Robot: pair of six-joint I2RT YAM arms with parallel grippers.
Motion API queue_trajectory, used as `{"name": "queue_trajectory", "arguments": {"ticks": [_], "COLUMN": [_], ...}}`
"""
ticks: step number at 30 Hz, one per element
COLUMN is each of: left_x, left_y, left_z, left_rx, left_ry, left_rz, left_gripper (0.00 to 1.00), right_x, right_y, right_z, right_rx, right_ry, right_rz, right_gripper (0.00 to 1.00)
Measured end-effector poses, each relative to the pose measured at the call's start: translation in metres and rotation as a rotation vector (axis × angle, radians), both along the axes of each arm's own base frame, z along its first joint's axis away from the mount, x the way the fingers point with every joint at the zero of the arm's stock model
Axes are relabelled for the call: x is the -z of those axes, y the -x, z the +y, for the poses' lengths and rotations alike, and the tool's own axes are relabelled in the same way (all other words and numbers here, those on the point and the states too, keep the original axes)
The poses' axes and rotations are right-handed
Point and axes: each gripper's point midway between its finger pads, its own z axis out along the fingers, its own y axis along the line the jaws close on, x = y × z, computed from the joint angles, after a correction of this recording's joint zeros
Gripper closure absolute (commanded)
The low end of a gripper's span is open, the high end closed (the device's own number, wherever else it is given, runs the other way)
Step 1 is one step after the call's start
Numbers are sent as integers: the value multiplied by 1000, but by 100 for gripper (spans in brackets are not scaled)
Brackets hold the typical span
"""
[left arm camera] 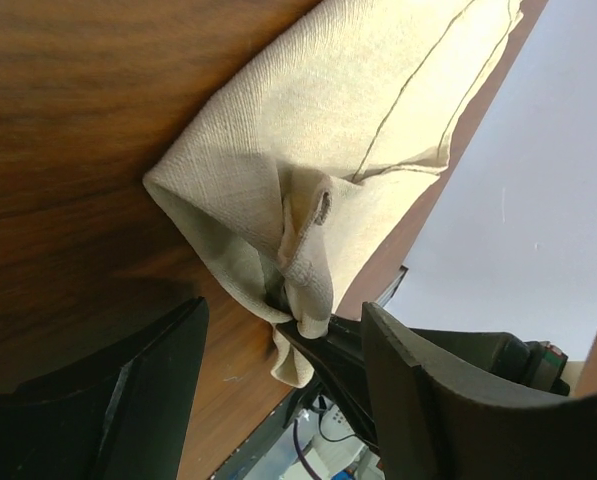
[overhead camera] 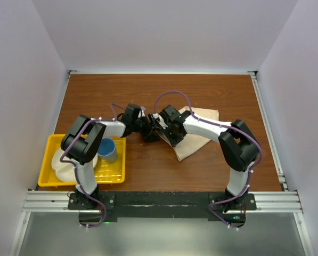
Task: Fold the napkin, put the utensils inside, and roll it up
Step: Roll the napkin at the center of the board.
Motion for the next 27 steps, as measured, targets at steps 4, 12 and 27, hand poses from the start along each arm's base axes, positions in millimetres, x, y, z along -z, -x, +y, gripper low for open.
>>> {"name": "queue_trajectory", "arguments": {"ticks": [4, 12, 27], "left_x": [3, 5, 13], "left_y": [9, 10, 13], "left_z": [-6, -13, -23], "left_rx": [13, -3, -135], "left_ry": [6, 29, 100], "left_rz": [22, 40, 32], "left_gripper": [32, 37, 58], "right_x": [0, 0, 0], "right_y": [1, 0, 1], "right_z": [0, 0, 1], "right_rx": [-10, -8, -11], "right_ry": [-2, -8, -13], "right_rz": [3, 8, 11], "right_gripper": [100, 100, 100]}}
